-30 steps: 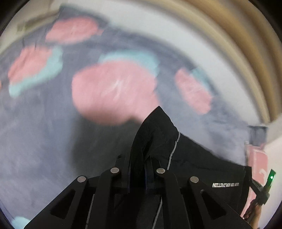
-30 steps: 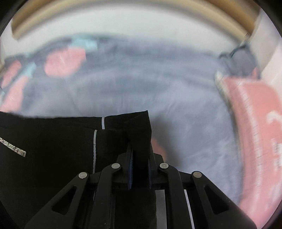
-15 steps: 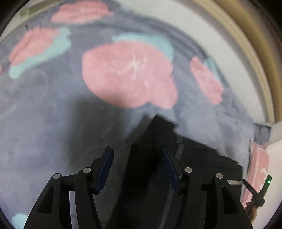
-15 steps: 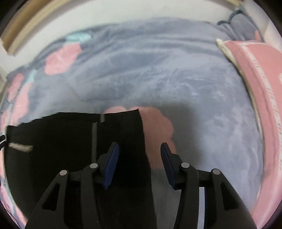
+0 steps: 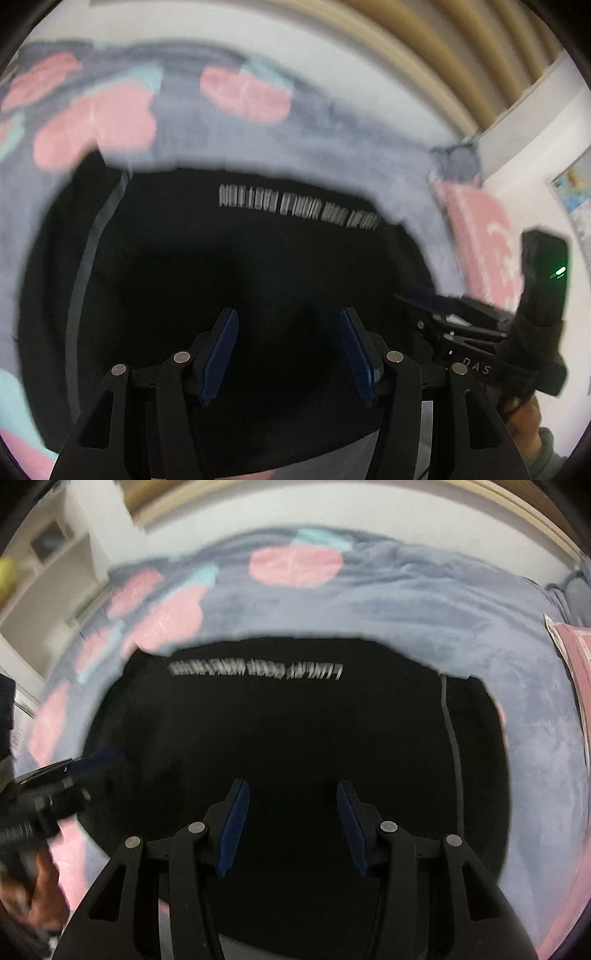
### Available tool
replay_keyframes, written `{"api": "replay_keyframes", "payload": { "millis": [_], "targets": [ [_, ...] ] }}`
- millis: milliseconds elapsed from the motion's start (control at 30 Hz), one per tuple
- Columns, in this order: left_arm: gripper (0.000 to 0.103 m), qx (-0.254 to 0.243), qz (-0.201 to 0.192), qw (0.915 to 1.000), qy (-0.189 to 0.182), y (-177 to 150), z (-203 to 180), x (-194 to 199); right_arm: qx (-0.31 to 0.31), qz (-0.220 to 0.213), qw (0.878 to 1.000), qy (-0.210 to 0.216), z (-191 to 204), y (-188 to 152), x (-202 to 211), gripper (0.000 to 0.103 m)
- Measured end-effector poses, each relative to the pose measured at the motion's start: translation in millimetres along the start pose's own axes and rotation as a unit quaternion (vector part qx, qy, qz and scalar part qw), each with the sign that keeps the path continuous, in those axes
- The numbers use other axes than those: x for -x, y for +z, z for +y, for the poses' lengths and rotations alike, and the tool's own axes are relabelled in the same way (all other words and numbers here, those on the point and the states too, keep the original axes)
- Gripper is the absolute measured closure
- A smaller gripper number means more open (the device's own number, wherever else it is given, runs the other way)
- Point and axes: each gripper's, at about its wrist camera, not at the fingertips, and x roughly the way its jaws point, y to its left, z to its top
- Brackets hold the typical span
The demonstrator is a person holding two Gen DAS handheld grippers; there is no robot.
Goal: Fold large clothes
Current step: 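Grasp the jacket edge by the printed text with both grippers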
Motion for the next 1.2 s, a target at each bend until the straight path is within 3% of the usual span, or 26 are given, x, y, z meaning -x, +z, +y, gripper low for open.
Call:
{"api": "replay_keyframes", "payload": {
  "millis": [33,100,167,267,333,400,467,567,633,700,833,967,1100,1200],
  "targets": [
    [0.044,0.013,0.021,0.9997,0.002,-5.8,7.1,-18.9,0.018,0.011,1.0,-0.018,4.1,-5.7,-17.3,0.046],
    [0.045,0.068,0.023,0.9973,-0.013,-14.5,32.0,-44.2,0.048,0.015,0.998,-0.033,7.7,-16.9,-41.8,0.043],
    [0.045,0.055,0.024,0.9982,-0.003,-12.5,35.5,-57.0,0.042,-0.004,0.998,-0.037,5.5,-23.4,-53.9,0.043],
    [0.044,0.005,0.023,0.9986,0.047,-12.0,17.2,-61.5,0.019,-0.004,0.999,-0.025,-1.6,-20.9,-55.4,0.043],
    [0.044,-0.012,0.025,0.9974,0.066,-12.7,9.4,-58.5,0.013,0.008,1.0,-0.012,-6.2,-16.8,-51.8,0.043],
    [0.044,-0.006,0.026,0.9978,0.061,-7.1,4.4,-45.0,0.002,0.013,1.0,0.014,-11.9,-6.2,-36.9,0.042],
    [0.044,-0.009,0.009,0.9986,0.05,2.8,0.6,-29.8,-0.014,-0.017,0.999,0.035,-19.6,10.6,-15.4,0.042],
    [0.043,-0.005,-0.025,0.9972,0.07,32.4,-3.7,-11.7,-0.038,-0.053,0.998,0.005,-30.1,44.0,-7.0,0.042],
    [0.043,0.042,0.005,0.9919,0.12,56.1,11.3,-24.9,-0.04,-0.015,0.999,0.001,-33.5,62.5,-35.6,0.042],
    [0.044,0.083,0.042,0.9894,0.112,65.0,31.1,-49.8,-0.045,0.034,0.998,0.007,-35.5,67.5,-68.5,0.041],
    [0.043,0.065,0.061,0.9876,0.129,66.5,42.5,-85.9,-0.064,0.06,0.996,0.009,-46.3,65.5,-103.5,0.041],
    [0.042,0.037,0.058,0.9869,0.146,68.2,31.0,-81.3,-0.05,0.054,0.997,-0.005,-40.9,60.8,-91.8,0.04],
    [0.042,0.02,0.039,0.9943,0.098,55.3,16.4,-36.3,-0.061,0.024,0.997,0.035,-41.3,43.4,-39.0,0.04],
    [0.042,0.004,0.016,0.9962,0.085,22.1,17.0,8.8,-0.042,0.01,0.999,0.026,-31.9,15.6,-4.0,0.04]
  ]
}}
